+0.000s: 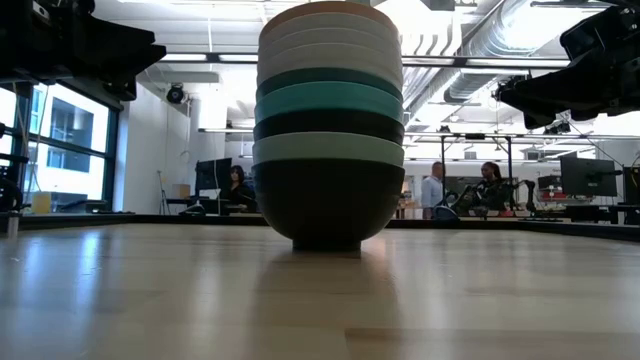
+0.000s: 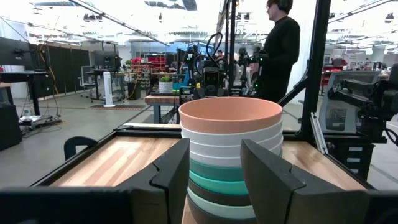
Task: Nest bowls inside each other
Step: Return to Home Position
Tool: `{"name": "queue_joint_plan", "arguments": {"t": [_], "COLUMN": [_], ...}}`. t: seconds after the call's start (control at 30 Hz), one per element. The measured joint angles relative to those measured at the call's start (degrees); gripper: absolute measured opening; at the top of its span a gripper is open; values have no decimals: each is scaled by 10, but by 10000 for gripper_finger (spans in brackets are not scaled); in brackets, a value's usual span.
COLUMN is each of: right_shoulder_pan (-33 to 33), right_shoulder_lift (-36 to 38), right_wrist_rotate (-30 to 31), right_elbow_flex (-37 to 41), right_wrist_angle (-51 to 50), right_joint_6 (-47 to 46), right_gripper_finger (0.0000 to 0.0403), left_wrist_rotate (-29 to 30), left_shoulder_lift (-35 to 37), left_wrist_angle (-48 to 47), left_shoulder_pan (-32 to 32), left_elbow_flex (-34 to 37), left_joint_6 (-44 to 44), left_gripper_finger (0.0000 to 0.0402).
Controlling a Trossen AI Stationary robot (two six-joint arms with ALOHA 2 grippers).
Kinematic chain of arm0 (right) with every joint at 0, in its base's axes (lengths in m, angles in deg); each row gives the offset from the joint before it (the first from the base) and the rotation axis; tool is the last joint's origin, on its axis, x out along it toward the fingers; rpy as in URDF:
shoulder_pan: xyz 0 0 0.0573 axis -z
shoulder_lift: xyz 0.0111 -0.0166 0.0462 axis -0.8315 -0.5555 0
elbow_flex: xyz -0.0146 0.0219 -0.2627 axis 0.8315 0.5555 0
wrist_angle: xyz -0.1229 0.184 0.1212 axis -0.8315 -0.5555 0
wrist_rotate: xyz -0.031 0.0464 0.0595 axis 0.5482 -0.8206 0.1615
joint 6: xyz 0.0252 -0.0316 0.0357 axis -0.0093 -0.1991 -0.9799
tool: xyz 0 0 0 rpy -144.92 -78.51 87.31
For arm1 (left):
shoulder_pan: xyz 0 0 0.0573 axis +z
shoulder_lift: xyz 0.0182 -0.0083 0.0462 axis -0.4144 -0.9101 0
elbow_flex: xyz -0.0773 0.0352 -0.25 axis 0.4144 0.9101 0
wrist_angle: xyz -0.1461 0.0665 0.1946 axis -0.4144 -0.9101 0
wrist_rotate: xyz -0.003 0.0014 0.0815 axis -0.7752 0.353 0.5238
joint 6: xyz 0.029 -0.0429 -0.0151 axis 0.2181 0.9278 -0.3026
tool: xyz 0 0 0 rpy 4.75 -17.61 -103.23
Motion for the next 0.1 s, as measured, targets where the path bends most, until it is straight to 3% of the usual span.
{"name": "queue_joint_plan", "arguments": {"t": [0.1], "right_shoulder_pan": [0], "right_shoulder_lift": [0], "right_wrist_rotate": [0], "right_elbow_flex": [0], "right_wrist_angle": [0], "right_joint_6": [0], "right_gripper_finger": [124], "left_wrist_rotate": [0], "left_shoulder_lift": [0], "left_wrist_angle": [0], "left_shoulder_pan": [0], "left_elbow_flex": [0], "left_joint_6": [0], "left_gripper_finger": [131]}}
